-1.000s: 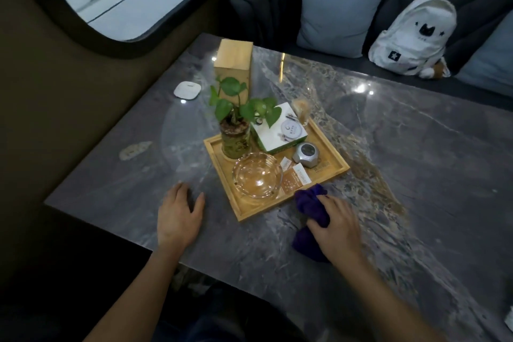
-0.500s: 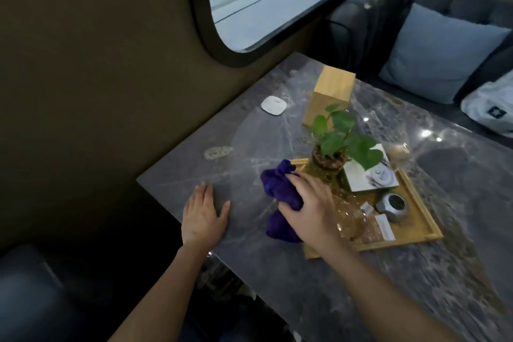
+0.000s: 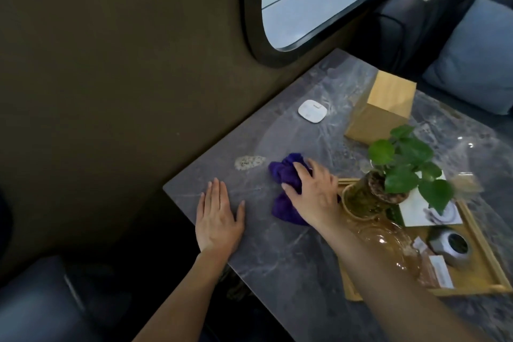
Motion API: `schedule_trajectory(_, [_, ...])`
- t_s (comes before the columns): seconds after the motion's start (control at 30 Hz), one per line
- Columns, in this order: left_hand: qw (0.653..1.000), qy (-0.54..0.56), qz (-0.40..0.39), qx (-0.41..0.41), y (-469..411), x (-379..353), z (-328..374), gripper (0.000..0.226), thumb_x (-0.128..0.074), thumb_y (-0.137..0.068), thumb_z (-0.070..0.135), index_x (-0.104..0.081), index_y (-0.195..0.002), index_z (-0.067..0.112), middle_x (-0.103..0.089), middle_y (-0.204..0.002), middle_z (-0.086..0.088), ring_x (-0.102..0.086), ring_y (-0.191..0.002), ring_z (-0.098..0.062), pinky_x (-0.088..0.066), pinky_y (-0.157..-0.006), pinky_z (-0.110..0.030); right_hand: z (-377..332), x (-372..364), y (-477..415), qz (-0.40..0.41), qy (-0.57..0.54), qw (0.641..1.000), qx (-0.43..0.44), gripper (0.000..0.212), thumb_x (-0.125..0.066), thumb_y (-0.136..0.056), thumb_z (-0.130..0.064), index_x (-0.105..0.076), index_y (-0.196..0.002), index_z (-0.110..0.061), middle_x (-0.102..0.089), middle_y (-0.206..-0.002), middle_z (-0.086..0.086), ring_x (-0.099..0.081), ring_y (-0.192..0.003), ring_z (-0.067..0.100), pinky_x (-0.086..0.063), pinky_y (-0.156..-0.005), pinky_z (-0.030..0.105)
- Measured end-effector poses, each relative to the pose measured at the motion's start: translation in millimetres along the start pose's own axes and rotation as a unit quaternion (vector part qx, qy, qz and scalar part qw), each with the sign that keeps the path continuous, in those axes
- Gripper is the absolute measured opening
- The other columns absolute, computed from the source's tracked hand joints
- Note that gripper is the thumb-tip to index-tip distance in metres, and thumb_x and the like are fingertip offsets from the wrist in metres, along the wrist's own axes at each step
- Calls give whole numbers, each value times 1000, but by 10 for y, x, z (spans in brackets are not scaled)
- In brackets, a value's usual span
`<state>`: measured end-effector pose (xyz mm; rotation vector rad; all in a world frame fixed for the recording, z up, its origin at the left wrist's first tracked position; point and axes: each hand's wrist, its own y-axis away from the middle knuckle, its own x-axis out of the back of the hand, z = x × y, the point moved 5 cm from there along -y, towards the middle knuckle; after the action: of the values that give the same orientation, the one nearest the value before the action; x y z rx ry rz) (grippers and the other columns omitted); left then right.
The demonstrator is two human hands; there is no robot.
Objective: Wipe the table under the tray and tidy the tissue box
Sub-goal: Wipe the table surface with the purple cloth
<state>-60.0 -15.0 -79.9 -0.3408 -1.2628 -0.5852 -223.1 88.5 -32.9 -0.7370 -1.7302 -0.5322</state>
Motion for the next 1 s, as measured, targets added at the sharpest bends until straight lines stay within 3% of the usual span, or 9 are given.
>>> schedule_trajectory(0.1, [1000, -21, 1, 11, -19, -19, -4, 73, -24, -87, 53, -28, -142, 5, -33, -151, -11, -27, -141, -21, -10, -117, -31, 8, -161, 44, -10, 47, 998, 42, 74, -58, -74, -58, -43, -133, -17, -39, -144, 20, -34, -133, 38, -30, -104, 51])
schedule_trajectory(0.17, [999, -26, -10, 21, -21, -23, -8, 71, -29, -83, 52, -42, -134, 4, -48, -141, -12, -42, -133, -23, -18, -112, -32, 55, -234, 50, 7, 54, 997, 48, 71, -52, -74, -61, -47, -129, -16, -45, -140, 20, -39, -131, 37, -31, -105, 50])
schedule_trajectory(0.37, [999, -25, -9, 25, -42, -35, -31, 65, -34, -84, 47, -47, -130, 3, -55, -135, -12, -49, -127, -24, -31, -110, -35, 68, -268, -93, 107, -122, 986, -44, 50, -41, -79, -37, -63, -106, -2, -69, -109, 17, -62, -104, 34, -42, -95, 44])
schedule_trajectory(0.5, [1000, 9, 0, 27, -27, -25, -36, 60, -30, -88, 38, -45, -132, 1, -51, -138, -15, -46, -130, -26, -26, -109, -40, 133, -227, -227, 161, -337, 908, -189, 37, -48, -82, -34, -62, -105, -8, -69, -99, 16, -62, -94, 33, -44, -92, 46])
schedule_trajectory(0.6, [998, -33, 18, 47, -129, 28, -149, 65, -25, -90, 44, -36, -137, 1, -43, -144, -16, -38, -135, -27, -18, -111, -42, 108, -295, -384, 122, -432, 858, -251, 21, -49, -89, -28, -59, -107, -22, -63, -102, 2, -56, -104, 25, -40, -100, 48])
schedule_trajectory(0.67, [996, -54, 11, 71, -245, 32, -278, 68, -19, -91, 48, -18, -144, 5, -25, -153, -12, -19, -143, -23, -4, -114, -36, 64, -301, -471, 101, -412, 877, -227, 17, -47, -88, -30, -60, -99, -31, -62, -98, -6, -53, -108, 23, -36, -103, 50])
schedule_trajectory(0.73, [994, -60, -1, 87, -313, 21, -371, 68, -15, -91, 48, -8, -145, 6, -16, -156, -10, -10, -145, -20, 2, -115, -36, 15, -315, -521, 77, -374, 903, -197, 29, -43, -85, -33, -62, -106, -28, -65, -113, -1, -47, -120, 23, -25, -112, 48])
schedule_trajectory(0.83, [993, -66, 0, 97, -319, 45, -381, 72, -11, -87, 47, -18, -143, 3, -26, -153, -13, -20, -143, -23, -5, -114, -38, -107, -269, -578, 49, -349, 921, -168, 47, -41, -83, -35, -57, -122, -17, -52, -137, 7, -34, -133, 20, -11, -117, 38])
schedule_trajectory(1.0, [993, -62, 12, 95, -326, 12, -416, 68, -20, -86, 42, -30, -139, 1, -38, -147, -15, -33, -138, -26, -13, -112, -43, -347, -271, -727, -41, -328, 939, -91, 35, -44, -93, -29, -53, -127, -24, -40, -146, 0, -21, -139, 19, -5, -114, 37])
